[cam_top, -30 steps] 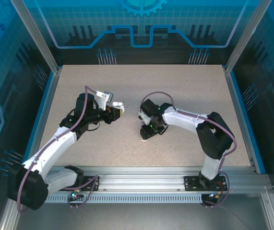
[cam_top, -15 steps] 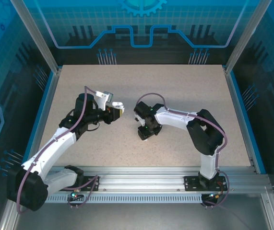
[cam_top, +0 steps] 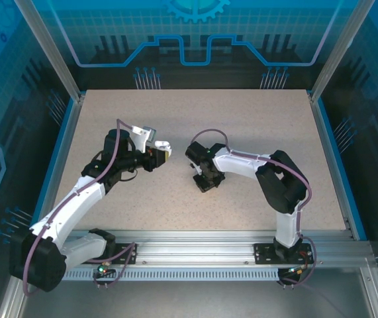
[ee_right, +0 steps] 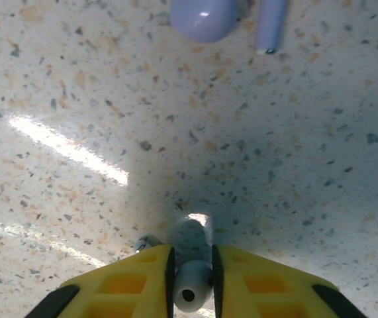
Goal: Insert the wireless bluetooth earbuds into the charging case
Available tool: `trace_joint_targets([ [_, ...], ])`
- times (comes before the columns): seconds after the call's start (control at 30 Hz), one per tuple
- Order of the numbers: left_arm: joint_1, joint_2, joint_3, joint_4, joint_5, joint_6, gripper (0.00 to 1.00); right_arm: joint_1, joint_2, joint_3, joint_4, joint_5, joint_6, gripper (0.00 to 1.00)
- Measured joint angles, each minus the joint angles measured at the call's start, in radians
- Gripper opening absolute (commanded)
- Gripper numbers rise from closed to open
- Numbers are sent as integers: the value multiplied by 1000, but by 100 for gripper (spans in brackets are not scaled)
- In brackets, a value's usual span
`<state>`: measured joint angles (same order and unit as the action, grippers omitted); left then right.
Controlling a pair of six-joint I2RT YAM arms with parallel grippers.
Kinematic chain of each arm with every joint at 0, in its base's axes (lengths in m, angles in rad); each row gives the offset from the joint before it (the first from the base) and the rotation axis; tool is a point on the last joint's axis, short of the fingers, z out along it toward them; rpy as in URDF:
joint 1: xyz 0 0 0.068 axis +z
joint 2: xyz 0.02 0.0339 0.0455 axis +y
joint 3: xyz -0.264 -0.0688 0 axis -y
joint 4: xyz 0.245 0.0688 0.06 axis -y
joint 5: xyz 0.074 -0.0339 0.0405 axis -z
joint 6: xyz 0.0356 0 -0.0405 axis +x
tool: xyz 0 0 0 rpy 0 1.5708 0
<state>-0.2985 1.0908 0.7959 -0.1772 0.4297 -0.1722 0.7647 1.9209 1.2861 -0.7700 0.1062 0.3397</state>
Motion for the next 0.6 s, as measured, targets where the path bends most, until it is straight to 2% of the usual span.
trace_joint_targets([
  [0.2, 0, 0, 0, -1, -5, 11, 9, -7, -2, 2, 0, 25, -6, 16],
  [0.4, 0, 0, 0, -1, -8, 15, 9, -8, -4, 4, 9, 19, -120, 15],
  [0.6, 0, -8, 0, -5, -8, 15, 8, -29, -5, 51, 7, 18, -221, 23],
])
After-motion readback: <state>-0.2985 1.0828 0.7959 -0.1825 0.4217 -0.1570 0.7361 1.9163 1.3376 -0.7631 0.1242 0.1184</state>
